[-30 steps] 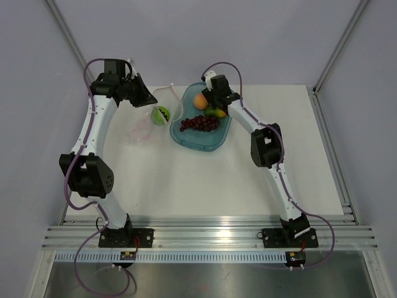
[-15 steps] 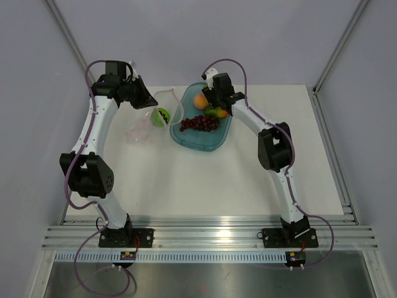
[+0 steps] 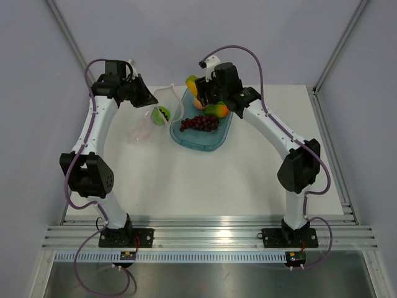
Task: Place the food in the zip-top bag and seal the zipper
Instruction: Place the fake fruit in the zipper food storage bag.
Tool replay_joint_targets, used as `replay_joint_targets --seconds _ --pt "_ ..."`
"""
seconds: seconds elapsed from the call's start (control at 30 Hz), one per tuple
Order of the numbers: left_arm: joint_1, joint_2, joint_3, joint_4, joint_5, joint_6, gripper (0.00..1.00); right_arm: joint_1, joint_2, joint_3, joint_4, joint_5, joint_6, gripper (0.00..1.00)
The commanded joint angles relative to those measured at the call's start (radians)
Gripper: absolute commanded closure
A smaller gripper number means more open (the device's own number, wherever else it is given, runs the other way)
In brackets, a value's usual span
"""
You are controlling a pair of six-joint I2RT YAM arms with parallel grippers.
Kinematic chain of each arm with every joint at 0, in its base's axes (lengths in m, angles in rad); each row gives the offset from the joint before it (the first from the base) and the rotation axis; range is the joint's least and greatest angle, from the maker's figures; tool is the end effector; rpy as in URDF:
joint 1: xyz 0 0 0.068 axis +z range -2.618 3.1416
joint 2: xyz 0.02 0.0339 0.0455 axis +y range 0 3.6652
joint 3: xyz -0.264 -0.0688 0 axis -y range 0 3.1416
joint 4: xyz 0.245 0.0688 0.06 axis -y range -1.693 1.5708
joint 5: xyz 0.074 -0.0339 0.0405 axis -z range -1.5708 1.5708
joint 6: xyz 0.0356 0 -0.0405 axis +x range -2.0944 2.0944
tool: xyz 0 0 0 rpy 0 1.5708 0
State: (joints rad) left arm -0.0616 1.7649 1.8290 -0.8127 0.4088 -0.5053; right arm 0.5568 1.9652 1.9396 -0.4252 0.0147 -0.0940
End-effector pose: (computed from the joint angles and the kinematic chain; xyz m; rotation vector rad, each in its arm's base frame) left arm 0.3881 -0.0381 0.3755 -0.3106 2.3441 -0.7558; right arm 0.3964 0.2461 0.3632 -0.6409 1.9290 0.2777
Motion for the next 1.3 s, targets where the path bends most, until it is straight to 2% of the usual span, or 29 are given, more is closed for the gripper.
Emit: replay_joint_targets --seconds 0.0,0.23,0.6,0.63,0.73,0.77,0.8,0.87,0.97,1.07,1.17,1.27 --pt "0.002 0.002 0.012 0.053 0.042 0.016 1.0 0.089 -0.043 0.071 -0.07 -0.108 0.158 0.5" --pt "0.002 -0.012 -0.02 0.072 0.058 0.007 1.0 0.149 0.021 0.096 0.051 -0.203 0.44 0.49" --pt "0.003 -0.022 -0.008 0.083 0.107 -0.012 1.0 0.149 0.118 0.142 0.02 -0.193 0.484 0.47" --pt "0.003 -0.025 -0.007 0.087 0.113 -0.013 1.0 0.146 0.139 0.15 0.016 -0.187 0.485 0.45" --pt "0.003 -0.031 -0.007 0.098 0.127 -0.022 1.0 0.149 0.225 0.283 -0.075 -0.171 0.488 0.32" --pt "0.003 -0.033 -0.008 0.098 0.131 -0.025 1.0 0.149 0.251 0.338 -0.114 -0.174 0.479 0.25" --pt "0.003 -0.035 -0.008 0.099 0.134 -0.027 1.0 0.149 0.277 0.439 -0.191 -0.176 0.473 0.12" --pt "0.003 -0.044 -0.008 0.102 0.136 -0.027 1.0 0.149 0.304 0.481 -0.23 -0.165 0.464 0.06" --pt "0.006 -0.051 -0.011 0.104 0.134 -0.029 1.0 0.147 0.219 0.386 -0.169 -0.136 0.467 0.0" --pt "0.008 -0.053 -0.011 0.106 0.139 -0.035 1.0 0.147 0.13 0.265 -0.092 -0.118 0.471 0.01" --pt "0.009 -0.058 -0.013 0.103 0.139 -0.032 1.0 0.147 0.058 0.174 -0.047 -0.035 0.499 0.08" --pt "0.011 -0.068 -0.019 0.102 0.134 -0.03 1.0 0.123 -0.002 0.015 0.025 0.033 0.586 0.16"
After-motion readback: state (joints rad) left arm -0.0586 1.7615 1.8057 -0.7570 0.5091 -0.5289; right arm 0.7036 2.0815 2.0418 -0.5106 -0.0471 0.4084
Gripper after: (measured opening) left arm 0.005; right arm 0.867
